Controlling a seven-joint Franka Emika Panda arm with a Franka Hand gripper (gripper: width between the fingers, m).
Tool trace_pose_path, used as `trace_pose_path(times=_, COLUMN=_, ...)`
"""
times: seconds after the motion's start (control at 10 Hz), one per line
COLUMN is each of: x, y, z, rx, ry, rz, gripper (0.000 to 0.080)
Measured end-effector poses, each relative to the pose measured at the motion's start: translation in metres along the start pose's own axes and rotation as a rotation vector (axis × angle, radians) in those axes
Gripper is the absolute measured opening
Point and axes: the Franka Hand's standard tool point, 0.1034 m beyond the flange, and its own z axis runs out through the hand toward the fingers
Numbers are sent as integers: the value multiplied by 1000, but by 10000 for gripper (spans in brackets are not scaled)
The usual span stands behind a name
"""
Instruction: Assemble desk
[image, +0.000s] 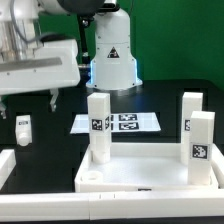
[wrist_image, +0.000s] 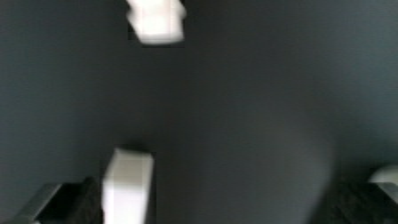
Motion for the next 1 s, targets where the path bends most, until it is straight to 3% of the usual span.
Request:
trace_pose_path(times=0.3, x=4, y=0, z=-3, rx=4, ry=0, rz=3, gripper=649)
trace_pose_path(times=0.4, x=0, y=1, z=1, rx=4, ry=-9, rz=9, gripper=649)
trace_pose_path(times=0.6, x=-24, y=9, z=23, rx=6, ry=-97, rz=63, gripper=649)
trace_pose_path(times=0.7, x=-30, y=9, z=30, rx=40, ry=-153, rz=100, gripper=649)
trace_pose_path(times=1.0, x=-34, y=10, z=34, rx=29, ry=-155, rz=104, gripper=649)
